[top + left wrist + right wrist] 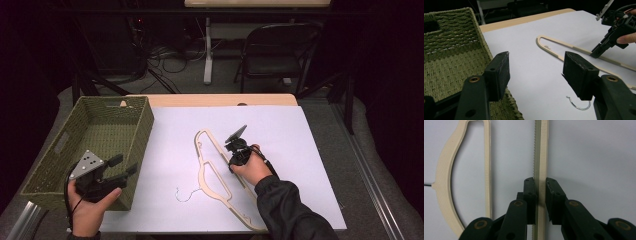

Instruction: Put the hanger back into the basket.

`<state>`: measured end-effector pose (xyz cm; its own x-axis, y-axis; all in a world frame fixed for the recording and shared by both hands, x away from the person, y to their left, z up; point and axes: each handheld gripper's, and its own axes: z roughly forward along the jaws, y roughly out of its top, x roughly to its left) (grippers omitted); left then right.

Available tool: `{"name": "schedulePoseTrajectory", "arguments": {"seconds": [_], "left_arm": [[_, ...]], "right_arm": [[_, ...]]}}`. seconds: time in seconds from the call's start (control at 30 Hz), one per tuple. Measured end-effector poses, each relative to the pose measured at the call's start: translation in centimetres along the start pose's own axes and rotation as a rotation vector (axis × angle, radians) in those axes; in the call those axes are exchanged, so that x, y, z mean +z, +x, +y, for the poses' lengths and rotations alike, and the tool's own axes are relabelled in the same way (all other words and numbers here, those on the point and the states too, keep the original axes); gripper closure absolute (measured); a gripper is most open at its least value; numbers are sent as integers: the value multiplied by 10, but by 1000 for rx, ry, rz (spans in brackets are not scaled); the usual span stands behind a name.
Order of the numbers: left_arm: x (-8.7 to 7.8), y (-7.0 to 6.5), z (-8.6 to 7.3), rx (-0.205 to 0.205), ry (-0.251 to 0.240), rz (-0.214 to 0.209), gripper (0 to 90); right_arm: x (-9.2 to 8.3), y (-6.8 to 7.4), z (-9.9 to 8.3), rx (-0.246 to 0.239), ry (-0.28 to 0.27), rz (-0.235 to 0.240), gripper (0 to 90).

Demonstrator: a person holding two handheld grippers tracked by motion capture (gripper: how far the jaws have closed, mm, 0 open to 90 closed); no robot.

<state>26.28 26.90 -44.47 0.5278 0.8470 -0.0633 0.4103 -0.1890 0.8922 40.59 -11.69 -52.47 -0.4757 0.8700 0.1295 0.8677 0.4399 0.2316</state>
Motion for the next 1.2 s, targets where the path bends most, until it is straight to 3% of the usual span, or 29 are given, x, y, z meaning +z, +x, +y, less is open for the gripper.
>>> {"name": "schedulePoseTrajectory", "arguments": {"seconds": [0.13, 0.27, 0.47, 0.53, 0.67, 0.77, 0.8, 0.87, 0.93, 1.0, 1.1, 1.17, 1.2], "left_arm": [[1, -1, 0, 1, 4, -3, 383], [3, -3, 0, 5, 6, -9, 383], [5, -7, 0, 10, 8, -22, 383], [7, -9, 0, 13, 8, -32, 383], [11, -13, -1, 22, 19, -44, 383], [15, -16, -2, 25, 27, -52, 383], [16, -16, -2, 28, 29, -55, 383], [17, -17, -2, 31, 32, -58, 383], [18, -18, -3, 31, 37, -60, 383], [19, -18, -3, 31, 38, -61, 383], [19, -17, -3, 29, 36, -60, 383], [18, -16, -3, 27, 35, -59, 383], [18, -16, -3, 27, 35, -59, 383]], "right_arm": [[0, 0, -2, 11, -29, 8, 796], [-4, -4, -4, -5, -28, 55, 797], [-5, -10, -10, 17, -42, 107, 797], [-7, -14, -11, 21, -21, 127, 797], [-8, -18, -14, 43, -60, 161, 798], [-8, -18, -15, 56, -87, 165, 798], [-13, -19, -15, 37, -47, 151, 797], [-10, -19, -16, 41, -79, 156, 797], [-7, -15, -16, 29, -110, 122, 796], [-8, -15, -15, 17, -60, 125, 796], [-6, -13, -14, 18, -50, 102, 795], [-2, -12, -14, 16, -77, 86, 794], [-2, -12, -14, 12, -56, 84, 794]]}}
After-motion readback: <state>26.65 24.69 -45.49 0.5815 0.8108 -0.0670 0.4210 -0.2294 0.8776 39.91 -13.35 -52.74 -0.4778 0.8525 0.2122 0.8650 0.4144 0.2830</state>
